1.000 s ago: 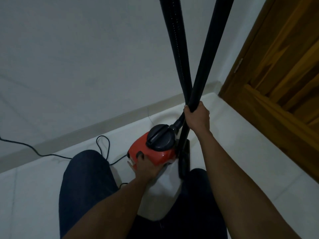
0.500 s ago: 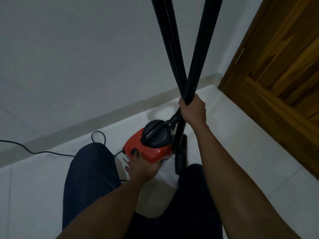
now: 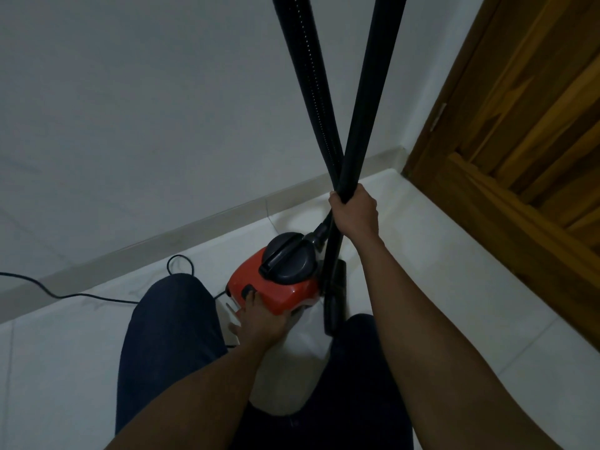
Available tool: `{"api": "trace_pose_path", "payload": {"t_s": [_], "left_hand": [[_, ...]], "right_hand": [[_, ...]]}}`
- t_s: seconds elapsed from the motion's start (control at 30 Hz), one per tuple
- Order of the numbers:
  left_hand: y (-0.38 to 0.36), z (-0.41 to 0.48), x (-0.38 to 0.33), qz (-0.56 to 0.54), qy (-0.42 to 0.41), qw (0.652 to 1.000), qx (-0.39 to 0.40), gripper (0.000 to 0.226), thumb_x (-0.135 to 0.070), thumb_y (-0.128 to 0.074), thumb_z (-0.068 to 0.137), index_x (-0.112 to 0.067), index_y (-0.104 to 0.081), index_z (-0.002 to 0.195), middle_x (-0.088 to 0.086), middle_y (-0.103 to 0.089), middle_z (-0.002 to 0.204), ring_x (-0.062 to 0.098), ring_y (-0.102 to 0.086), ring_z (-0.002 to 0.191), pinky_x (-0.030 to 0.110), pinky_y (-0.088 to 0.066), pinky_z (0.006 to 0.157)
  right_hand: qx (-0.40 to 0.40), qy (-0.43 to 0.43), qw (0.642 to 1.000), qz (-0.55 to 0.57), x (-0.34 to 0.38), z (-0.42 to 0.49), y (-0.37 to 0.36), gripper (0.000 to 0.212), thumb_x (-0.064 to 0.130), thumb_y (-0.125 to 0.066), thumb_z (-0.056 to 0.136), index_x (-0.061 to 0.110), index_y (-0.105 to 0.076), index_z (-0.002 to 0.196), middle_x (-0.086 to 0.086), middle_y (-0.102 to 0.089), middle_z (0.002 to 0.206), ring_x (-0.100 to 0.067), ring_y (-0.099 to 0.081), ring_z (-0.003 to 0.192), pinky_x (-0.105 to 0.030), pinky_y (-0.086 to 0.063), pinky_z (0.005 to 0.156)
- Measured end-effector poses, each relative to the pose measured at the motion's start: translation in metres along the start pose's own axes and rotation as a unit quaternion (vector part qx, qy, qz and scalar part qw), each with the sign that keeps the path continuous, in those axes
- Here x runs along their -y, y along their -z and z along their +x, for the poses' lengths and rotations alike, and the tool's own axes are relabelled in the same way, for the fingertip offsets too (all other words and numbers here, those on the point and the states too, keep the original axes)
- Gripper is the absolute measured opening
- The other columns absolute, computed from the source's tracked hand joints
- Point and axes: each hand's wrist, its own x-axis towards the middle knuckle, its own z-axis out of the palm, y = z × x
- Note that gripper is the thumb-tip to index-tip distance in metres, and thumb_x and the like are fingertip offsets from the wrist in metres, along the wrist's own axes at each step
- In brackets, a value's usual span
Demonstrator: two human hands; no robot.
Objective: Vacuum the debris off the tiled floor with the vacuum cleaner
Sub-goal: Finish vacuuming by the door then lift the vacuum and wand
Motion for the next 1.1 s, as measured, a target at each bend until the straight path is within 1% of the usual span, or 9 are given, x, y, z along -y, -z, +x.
{"api": "trace_pose_path", "payload": {"t_s": [0.17, 0.3, 0.4, 0.57, 0.77, 0.83, 0.9, 1.0, 1.1], "left_hand": [[0.003, -0.002, -0.013, -0.003, 0.023, 1.000, 0.015, 0.127, -0.088, -0.052, 0.043, -0.022, -0.029, 0.149, 0.006, -0.035, 0.148, 0.043, -0.043, 0.130, 0.065, -0.025, 0.109], [0.010, -0.006, -0.022, -0.018, 0.017, 1.000, 0.006, 0.120, -0.083, -0.055, 0.046, -0.021, -0.033, 0.146, 0.009, -0.040, 0.143, 0.043, -0.046, 0.126, 0.063, -0.029, 0.109], [0.015, -0.007, -0.027, -0.052, 0.024, 0.998, 0.001, 0.087, -0.068, -0.066, 0.064, -0.018, -0.043, 0.131, 0.009, -0.051, 0.127, 0.036, -0.050, 0.117, 0.060, -0.028, 0.109], [0.007, 0.011, -0.018, -0.049, 0.068, 0.996, 0.009, 0.099, -0.074, -0.054, 0.053, -0.018, -0.043, 0.135, 0.008, -0.053, 0.127, 0.043, -0.050, 0.120, 0.071, -0.022, 0.108], [0.004, 0.018, -0.020, -0.025, 0.071, 0.997, 0.005, 0.079, -0.071, -0.048, 0.060, -0.020, -0.054, 0.120, 0.005, -0.059, 0.117, 0.037, -0.053, 0.117, 0.068, -0.020, 0.110], [0.008, 0.020, -0.023, -0.058, 0.053, 0.997, -0.018, 0.059, -0.063, -0.049, 0.066, -0.024, -0.056, 0.110, -0.001, -0.065, 0.102, 0.032, -0.059, 0.108, 0.068, -0.024, 0.109], [0.014, 0.020, -0.032, -0.102, -0.007, 0.994, -0.042, 0.036, -0.047, -0.056, 0.080, -0.030, -0.054, 0.111, -0.007, -0.064, 0.098, 0.024, -0.060, 0.102, 0.060, -0.037, 0.106], [0.023, 0.025, -0.047, -0.109, -0.079, 0.989, -0.059, 0.042, -0.023, -0.065, 0.087, -0.017, -0.054, 0.127, 0.000, -0.064, 0.110, 0.021, -0.061, 0.104, 0.043, -0.049, 0.099], [0.027, 0.041, -0.053, -0.023, -0.091, 0.992, -0.079, 0.028, -0.024, -0.064, 0.086, -0.015, -0.059, 0.112, -0.001, -0.063, 0.097, 0.020, -0.063, 0.091, 0.039, -0.054, 0.087]], "right_hand": [[-0.005, 0.002, 1.000, -0.001, -0.002, -0.001, 0.000, 0.039, 0.038, -0.060, 0.091, 0.012, -0.057, 0.120, -0.005, -0.064, 0.107, -0.019, -0.063, 0.090, -0.028, -0.051, 0.070], [-0.006, 0.002, 1.000, -0.003, -0.003, -0.001, -0.001, 0.040, 0.039, -0.060, 0.091, 0.012, -0.057, 0.121, -0.005, -0.064, 0.108, -0.020, -0.063, 0.092, -0.028, -0.051, 0.071], [-0.006, 0.001, 1.000, -0.004, -0.004, -0.001, -0.003, 0.037, 0.038, -0.060, 0.090, 0.014, -0.057, 0.118, -0.005, -0.063, 0.106, -0.021, -0.064, 0.093, -0.032, -0.055, 0.074], [-0.006, 0.001, 1.000, -0.012, -0.004, 0.000, -0.002, 0.038, 0.039, -0.061, 0.089, 0.014, -0.057, 0.117, -0.005, -0.063, 0.106, -0.021, -0.064, 0.092, -0.036, -0.057, 0.077], [-0.001, 0.001, 1.000, -0.015, -0.003, -0.002, -0.001, 0.039, 0.040, -0.061, 0.089, 0.014, -0.057, 0.118, -0.006, -0.063, 0.108, -0.022, -0.064, 0.095, -0.038, -0.058, 0.079], [0.000, 0.002, 1.000, -0.015, -0.003, -0.003, -0.001, 0.040, 0.040, -0.061, 0.089, 0.014, -0.057, 0.118, -0.006, -0.063, 0.108, -0.022, -0.064, 0.095, -0.037, -0.058, 0.078], [-0.001, 0.004, 1.000, -0.016, -0.003, -0.003, -0.001, 0.039, 0.039, -0.061, 0.089, 0.013, -0.057, 0.118, -0.006, -0.064, 0.108, -0.022, -0.064, 0.095, -0.038, -0.058, 0.078], [-0.002, 0.008, 1.000, -0.017, -0.004, -0.003, -0.001, 0.038, 0.038, -0.062, 0.089, 0.012, -0.057, 0.117, -0.006, -0.064, 0.106, -0.021, -0.064, 0.093, -0.038, -0.059, 0.077], [-0.004, 0.014, 1.000, -0.021, -0.007, -0.002, -0.001, 0.038, 0.036, -0.064, 0.089, 0.011, -0.057, 0.117, -0.006, -0.064, 0.106, -0.022, -0.065, 0.094, -0.038, -0.059, 0.078]]}}
